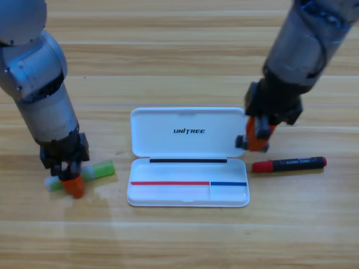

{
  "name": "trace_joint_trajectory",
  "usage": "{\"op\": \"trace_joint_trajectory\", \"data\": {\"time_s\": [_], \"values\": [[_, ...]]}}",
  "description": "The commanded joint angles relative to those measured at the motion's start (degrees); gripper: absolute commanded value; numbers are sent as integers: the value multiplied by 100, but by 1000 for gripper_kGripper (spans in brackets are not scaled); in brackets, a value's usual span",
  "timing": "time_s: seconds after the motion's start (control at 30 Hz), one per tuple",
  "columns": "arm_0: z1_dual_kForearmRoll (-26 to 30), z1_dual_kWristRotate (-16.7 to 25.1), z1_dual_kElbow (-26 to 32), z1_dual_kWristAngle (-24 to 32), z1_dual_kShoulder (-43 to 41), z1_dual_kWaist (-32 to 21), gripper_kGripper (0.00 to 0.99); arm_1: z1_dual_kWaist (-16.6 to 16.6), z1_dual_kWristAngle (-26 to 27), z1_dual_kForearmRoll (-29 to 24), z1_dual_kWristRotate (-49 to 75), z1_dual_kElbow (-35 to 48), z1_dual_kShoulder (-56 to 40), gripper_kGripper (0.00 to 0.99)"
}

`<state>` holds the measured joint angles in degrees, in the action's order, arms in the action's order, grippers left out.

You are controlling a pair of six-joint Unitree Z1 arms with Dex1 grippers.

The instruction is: Clean up eraser and pencils

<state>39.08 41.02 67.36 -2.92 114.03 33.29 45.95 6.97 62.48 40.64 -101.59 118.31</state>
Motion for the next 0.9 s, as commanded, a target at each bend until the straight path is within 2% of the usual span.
{"op": "trace_joint_trajectory", "data": {"time_s": [0.03,0.2,0.37,0.6,0.83,0.9], "values": [[-85,187,-127,-218,-171,-103,0,380,76,204,128,-282,861,0],[108,415,-92,-271,-364,-103,0,433,76,230,163,-493,1168,0],[539,582,225,-332,-760,-103,0,450,76,230,163,-598,1441,0],[1207,609,822,-332,-1085,-103,0,450,41,256,163,-581,1537,0],[1550,582,1068,-324,-1243,-77,0,441,32,265,154,-563,1590,2],[1611,582,1130,-324,-1270,-68,0,450,32,291,154,-563,1581,390]]}}
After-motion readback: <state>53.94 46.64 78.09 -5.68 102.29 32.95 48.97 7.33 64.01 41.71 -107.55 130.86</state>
